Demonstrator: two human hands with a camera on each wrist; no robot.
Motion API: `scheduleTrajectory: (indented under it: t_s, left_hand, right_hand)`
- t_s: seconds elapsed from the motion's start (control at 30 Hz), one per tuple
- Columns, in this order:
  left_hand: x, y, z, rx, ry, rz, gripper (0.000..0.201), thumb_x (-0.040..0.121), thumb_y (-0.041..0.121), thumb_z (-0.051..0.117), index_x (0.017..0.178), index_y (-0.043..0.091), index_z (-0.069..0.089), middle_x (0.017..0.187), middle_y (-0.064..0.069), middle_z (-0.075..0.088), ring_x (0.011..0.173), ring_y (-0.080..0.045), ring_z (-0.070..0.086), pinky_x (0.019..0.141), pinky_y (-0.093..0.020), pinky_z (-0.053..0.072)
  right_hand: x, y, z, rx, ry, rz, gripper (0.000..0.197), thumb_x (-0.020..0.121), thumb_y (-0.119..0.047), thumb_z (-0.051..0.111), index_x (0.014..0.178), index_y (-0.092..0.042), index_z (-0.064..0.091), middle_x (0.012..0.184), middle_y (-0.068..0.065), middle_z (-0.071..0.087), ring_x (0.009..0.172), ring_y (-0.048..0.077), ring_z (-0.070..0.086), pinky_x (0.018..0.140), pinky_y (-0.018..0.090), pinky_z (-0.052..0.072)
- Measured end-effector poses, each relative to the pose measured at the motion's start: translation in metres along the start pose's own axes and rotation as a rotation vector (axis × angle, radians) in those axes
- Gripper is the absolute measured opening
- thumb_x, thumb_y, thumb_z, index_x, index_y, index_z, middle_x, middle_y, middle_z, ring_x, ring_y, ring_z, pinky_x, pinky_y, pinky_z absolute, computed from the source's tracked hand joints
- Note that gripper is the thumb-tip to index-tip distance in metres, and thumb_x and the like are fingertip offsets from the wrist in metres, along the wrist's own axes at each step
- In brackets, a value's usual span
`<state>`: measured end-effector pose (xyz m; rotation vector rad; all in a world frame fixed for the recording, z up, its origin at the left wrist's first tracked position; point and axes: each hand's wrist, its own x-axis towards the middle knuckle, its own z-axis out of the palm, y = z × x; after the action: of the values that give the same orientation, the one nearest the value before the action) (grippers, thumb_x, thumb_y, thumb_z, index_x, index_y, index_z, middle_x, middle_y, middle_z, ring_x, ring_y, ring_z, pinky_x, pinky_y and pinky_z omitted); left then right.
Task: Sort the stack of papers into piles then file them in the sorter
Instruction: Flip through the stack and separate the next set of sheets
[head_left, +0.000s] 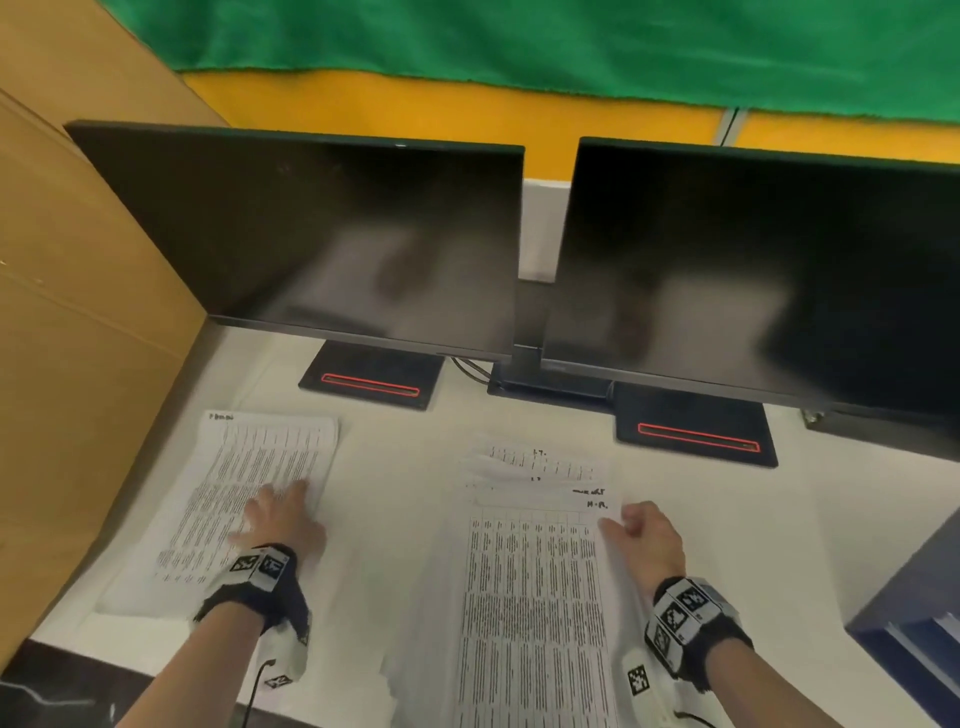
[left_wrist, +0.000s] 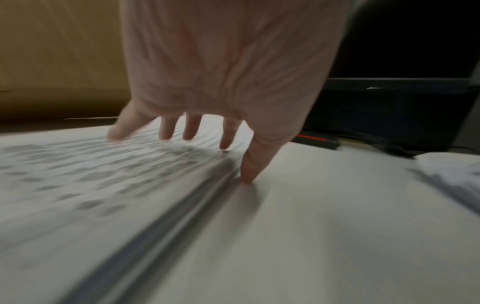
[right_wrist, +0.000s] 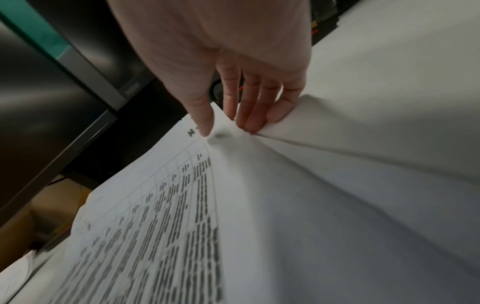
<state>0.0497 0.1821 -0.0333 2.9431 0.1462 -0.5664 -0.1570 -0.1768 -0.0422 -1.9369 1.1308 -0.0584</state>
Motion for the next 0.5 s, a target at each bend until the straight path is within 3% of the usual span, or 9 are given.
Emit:
scheduleTrajectory:
  t_s: [0.07, 0.13, 0.23, 0.3, 0.37, 0.5]
  left_hand:
    - [-0.005, 0.025, -0.001, 0.015, 0.120, 0.173, 0.059, 0.085, 0.029, 0.057, 0.139, 0.022, 0.034, 0.144, -0.015, 0.031, 0.131, -0.035, 0.033, 0.105, -0.056, 0.033]
    - [-0.019, 0.060, 0.005, -0.116, 0.206, 0.450, 0.042, 0.087, 0.026, 0.056, 0.128, 0.017, 0.050, 0.129, -0.013, 0.046, 0.117, -0.033, 0.047, 0.096, -0.046, 0.042]
    - [-0.044, 0.110, 0.024, -0.216, 0.101, 0.777, 0.026, 0.090, 0.020, 0.050, 0.115, 0.018, 0.058, 0.115, -0.007, 0.049, 0.103, -0.024, 0.053, 0.091, -0.040, 0.045]
    - [-0.050, 0.131, 0.033, -0.192, 0.007, 0.837, 0.025, 0.093, 0.017, 0.044, 0.114, 0.017, 0.058, 0.112, -0.006, 0.050, 0.101, -0.024, 0.054, 0.090, -0.038, 0.046]
    - [-0.049, 0.143, 0.036, -0.174, -0.041, 0.806, 0.025, 0.095, 0.015, 0.040, 0.112, 0.015, 0.058, 0.110, -0.007, 0.051, 0.101, -0.026, 0.054, 0.090, -0.039, 0.046]
    - [-0.037, 0.147, 0.034, -0.199, -0.035, 0.757, 0.027, 0.097, 0.017, 0.035, 0.113, 0.013, 0.057, 0.111, -0.010, 0.052, 0.104, -0.027, 0.051, 0.091, -0.040, 0.044]
  right_hand:
    - [0.004, -0.002, 0.002, 0.040, 0.035, 0.002, 0.027, 0.078, -0.034, 0.068, 0.099, -0.023, 0.054, 0.096, 0.001, 0.060, 0.089, 0.019, 0.058, 0.080, 0.028, 0.042]
    - [0.007, -0.005, 0.002, 0.057, 0.034, 0.003, 0.024, 0.078, -0.032, 0.069, 0.094, -0.021, 0.055, 0.092, 0.001, 0.061, 0.085, 0.019, 0.058, 0.077, 0.028, 0.042]
    - [0.010, -0.007, 0.001, 0.067, 0.042, -0.062, 0.015, 0.078, -0.026, 0.070, 0.075, -0.019, 0.058, 0.082, 0.002, 0.064, 0.079, 0.022, 0.060, 0.074, 0.031, 0.047]
    - [0.009, -0.008, -0.004, 0.035, 0.044, -0.146, 0.018, 0.080, -0.021, 0.068, 0.067, -0.021, 0.054, 0.074, 0.000, 0.062, 0.072, 0.020, 0.058, 0.066, 0.029, 0.045]
    - [0.005, -0.009, -0.010, -0.012, 0.036, -0.243, 0.019, 0.083, -0.016, 0.063, 0.068, -0.020, 0.052, 0.068, -0.001, 0.060, 0.064, 0.016, 0.053, 0.058, 0.024, 0.040]
    - [-0.010, -0.007, -0.025, 0.075, -0.040, -0.351, 0.017, 0.085, -0.007, 0.061, 0.077, -0.020, 0.053, 0.070, -0.002, 0.062, 0.066, 0.012, 0.056, 0.062, 0.017, 0.042]
